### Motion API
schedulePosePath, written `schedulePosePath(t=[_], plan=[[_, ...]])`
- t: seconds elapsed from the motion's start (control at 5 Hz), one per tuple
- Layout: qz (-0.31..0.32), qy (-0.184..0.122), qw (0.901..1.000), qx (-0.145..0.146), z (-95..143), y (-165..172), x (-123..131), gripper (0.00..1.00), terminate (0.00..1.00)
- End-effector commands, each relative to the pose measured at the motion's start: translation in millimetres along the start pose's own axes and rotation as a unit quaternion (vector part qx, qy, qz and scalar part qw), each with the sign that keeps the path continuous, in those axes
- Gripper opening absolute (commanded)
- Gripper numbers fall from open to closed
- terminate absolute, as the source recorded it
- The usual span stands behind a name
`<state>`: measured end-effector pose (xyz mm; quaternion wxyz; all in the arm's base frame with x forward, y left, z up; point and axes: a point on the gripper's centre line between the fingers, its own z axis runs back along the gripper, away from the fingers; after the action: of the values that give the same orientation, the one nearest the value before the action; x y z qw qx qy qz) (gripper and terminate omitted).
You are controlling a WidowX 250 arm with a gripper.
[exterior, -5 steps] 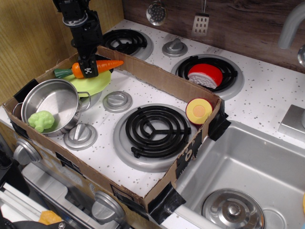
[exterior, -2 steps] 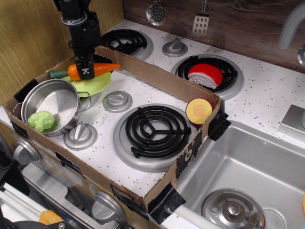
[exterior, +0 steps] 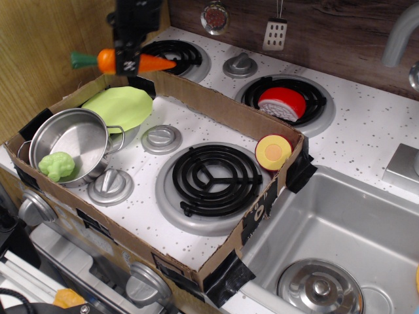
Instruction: Take carrot off plate
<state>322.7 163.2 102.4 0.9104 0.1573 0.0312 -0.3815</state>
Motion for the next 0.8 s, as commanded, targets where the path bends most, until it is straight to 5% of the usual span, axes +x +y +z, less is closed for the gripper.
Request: schedulePosePath(t=[0.0, 0.2, 0.4, 0.6], plan=[[0.123, 0.01, 0.991, 0.052, 45, -30, 6, 0.0, 0.0], [0.19, -0.001, 0.9808, 0.042, 37, -50, 10, 0.0, 0.0], [0.286, 0.011, 0.9577, 0.032, 41, -77, 19, 0.0, 0.0], [0.379, 0.025, 0.9242, 0.041, 42, -102, 33, 0.0, 0.0]])
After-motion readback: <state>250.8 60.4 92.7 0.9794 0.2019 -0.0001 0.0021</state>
